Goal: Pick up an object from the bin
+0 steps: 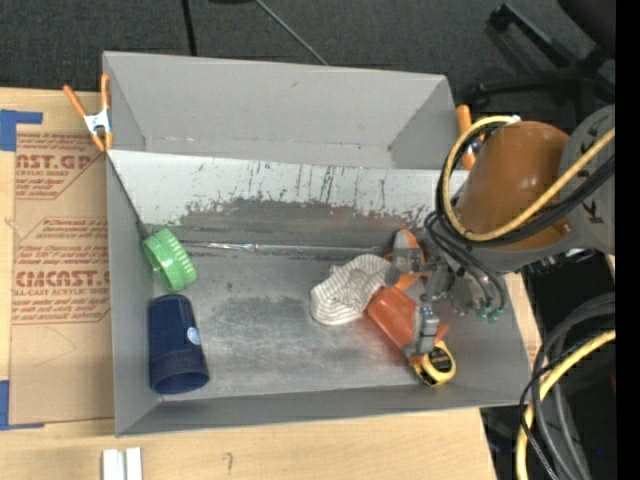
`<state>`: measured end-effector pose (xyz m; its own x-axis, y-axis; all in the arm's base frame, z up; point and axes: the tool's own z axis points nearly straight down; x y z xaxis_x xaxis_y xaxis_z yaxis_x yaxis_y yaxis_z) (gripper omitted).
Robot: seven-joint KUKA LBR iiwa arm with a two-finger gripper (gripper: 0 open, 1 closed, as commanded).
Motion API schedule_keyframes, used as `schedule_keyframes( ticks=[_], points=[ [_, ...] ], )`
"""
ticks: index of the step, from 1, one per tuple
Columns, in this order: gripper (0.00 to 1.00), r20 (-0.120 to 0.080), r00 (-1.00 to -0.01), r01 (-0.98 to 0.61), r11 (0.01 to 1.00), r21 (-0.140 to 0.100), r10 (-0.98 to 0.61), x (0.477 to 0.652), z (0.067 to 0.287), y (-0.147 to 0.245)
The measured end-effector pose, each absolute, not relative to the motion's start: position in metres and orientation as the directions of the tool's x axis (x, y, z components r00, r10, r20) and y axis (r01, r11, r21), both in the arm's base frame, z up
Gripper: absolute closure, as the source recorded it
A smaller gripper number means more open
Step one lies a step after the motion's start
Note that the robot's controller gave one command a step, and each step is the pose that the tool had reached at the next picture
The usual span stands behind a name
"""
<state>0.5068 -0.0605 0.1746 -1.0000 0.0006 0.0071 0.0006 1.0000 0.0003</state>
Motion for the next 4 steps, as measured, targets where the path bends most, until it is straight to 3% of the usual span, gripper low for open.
schedule_keyframes(
  ticks=[1,2,3,4],
  points=[
    [0.0,-0.001,-1.0,0.0,1.0,0.0,0.0,0.509,0.179,-0.06],
    [0.0,-0.006,-0.991,-0.136,0.991,-0.001,-0.136,0.549,0.125,-0.051],
    [0.0,-0.005,-0.891,-0.454,0.891,-0.002,-0.454,0.574,0.079,-0.027],
    [0.0,-0.004,-0.898,-0.44,0.898,0.0,-0.44,0.59,0.07,-0.014]
  ],
)
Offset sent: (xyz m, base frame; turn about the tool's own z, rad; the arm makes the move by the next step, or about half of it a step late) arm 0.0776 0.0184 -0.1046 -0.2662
